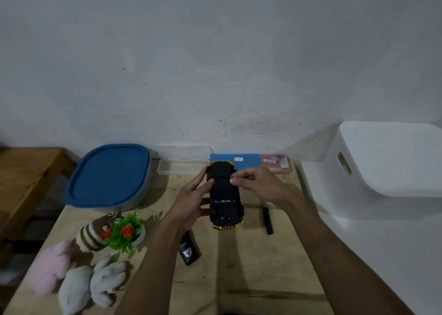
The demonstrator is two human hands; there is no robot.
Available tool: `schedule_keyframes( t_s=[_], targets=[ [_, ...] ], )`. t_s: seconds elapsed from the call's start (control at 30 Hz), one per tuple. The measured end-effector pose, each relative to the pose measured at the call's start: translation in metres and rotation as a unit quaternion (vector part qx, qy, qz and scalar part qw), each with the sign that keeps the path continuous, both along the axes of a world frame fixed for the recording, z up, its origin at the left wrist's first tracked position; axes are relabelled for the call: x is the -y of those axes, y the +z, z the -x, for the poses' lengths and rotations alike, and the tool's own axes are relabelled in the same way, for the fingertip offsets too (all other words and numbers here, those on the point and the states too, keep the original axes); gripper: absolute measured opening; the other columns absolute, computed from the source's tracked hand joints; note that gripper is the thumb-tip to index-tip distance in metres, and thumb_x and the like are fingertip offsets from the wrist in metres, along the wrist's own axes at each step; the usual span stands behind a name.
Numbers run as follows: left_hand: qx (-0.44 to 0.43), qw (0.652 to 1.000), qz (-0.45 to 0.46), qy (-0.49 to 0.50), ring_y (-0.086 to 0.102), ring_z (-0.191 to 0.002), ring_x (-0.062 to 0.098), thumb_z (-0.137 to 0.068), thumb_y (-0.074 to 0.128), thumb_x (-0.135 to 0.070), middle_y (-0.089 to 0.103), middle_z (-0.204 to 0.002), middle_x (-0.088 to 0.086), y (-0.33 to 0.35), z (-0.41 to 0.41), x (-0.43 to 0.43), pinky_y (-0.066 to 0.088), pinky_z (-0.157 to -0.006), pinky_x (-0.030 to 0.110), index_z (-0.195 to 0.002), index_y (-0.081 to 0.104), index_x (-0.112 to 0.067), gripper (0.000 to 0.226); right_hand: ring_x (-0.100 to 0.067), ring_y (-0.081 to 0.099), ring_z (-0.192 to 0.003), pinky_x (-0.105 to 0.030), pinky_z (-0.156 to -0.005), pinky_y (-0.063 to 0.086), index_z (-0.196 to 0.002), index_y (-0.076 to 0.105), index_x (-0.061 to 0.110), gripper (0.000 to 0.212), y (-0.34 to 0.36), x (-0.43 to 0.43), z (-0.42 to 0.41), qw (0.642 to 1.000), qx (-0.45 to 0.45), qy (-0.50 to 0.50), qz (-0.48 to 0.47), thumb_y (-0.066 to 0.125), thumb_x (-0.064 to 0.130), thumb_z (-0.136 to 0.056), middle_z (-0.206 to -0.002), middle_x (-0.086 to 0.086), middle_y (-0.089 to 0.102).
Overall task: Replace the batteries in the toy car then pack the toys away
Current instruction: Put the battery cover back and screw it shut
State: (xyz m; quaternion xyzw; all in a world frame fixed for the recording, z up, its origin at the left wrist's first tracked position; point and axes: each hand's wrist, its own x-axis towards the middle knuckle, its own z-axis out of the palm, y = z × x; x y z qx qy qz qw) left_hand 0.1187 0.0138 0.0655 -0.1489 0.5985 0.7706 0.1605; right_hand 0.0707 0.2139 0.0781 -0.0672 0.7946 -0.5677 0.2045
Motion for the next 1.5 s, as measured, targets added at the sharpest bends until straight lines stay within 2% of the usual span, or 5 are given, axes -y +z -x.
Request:
schedule_keyframes(
  t_s=[0.33, 0.73, 1.07, 1.23, 1.5],
  targets=[
    [0.004, 1.000, 0.013, -0.006, 0.065, -0.087, 0.028, -0.096, 0.062, -0.025, 0.073, -0.113, 0.009, -0.002, 0.000, 0.003, 0.055, -0.074, 0.044, -0.131, 0.058, -0.046, 0.042, -0.009, 0.068, -0.094, -0.036, -0.094, 0.053, -0.091, 0.076, 0.027, 0.011, 0.002, 0.005, -0.001, 0.999, -0.018, 0.007, -0.040, 0.077, 0.030, -0.081, -0.096, 0.009, 0.075],
    [0.018, 1.000, -0.006, 0.005, 0.065, -0.091, 0.027, -0.099, 0.055, -0.024, 0.071, -0.113, 0.007, -0.007, -0.001, 0.002, 0.056, -0.070, 0.039, -0.135, 0.056, -0.043, 0.040, -0.004, 0.056, -0.086, -0.017, -0.068, 0.041, -0.106, 0.072, 0.030, 0.021, -0.015, 0.021, -0.023, 0.988, -0.092, -0.088, -0.091, 0.071, 0.036, -0.085, -0.105, 0.008, 0.062],
    [0.013, 1.000, -0.013, 0.016, 0.066, -0.094, 0.029, -0.098, 0.056, -0.020, 0.070, -0.113, 0.009, -0.009, -0.003, -0.003, 0.056, -0.079, 0.046, -0.130, 0.056, -0.048, 0.043, -0.009, 0.061, -0.094, -0.036, -0.082, 0.058, -0.108, 0.061, 0.023, 0.029, -0.021, 0.025, -0.028, 0.990, -0.036, -0.133, -0.011, 0.075, 0.029, -0.083, -0.105, 0.005, 0.061],
    [0.006, 0.999, -0.017, 0.039, 0.069, -0.100, 0.033, -0.097, 0.059, -0.015, 0.071, -0.117, 0.007, -0.011, -0.004, -0.006, 0.060, -0.078, 0.047, -0.136, 0.052, -0.044, 0.050, -0.013, 0.067, -0.101, -0.037, -0.092, 0.055, -0.120, 0.059, 0.022, 0.057, -0.037, 0.024, -0.031, 0.987, 0.091, -0.126, 0.045, 0.073, 0.056, -0.076, -0.113, 0.003, 0.068],
    [0.005, 1.000, -0.013, 0.026, 0.070, -0.105, 0.032, -0.094, 0.062, -0.012, 0.075, -0.112, 0.008, -0.014, -0.004, -0.009, 0.059, -0.080, 0.046, -0.143, 0.045, -0.043, 0.060, -0.014, 0.072, -0.093, -0.034, -0.088, 0.057, -0.113, 0.067, 0.019, 0.036, -0.041, 0.023, -0.039, 0.988, 0.103, -0.081, 0.085, 0.066, 0.044, -0.088, -0.103, -0.002, 0.074]
  ],
)
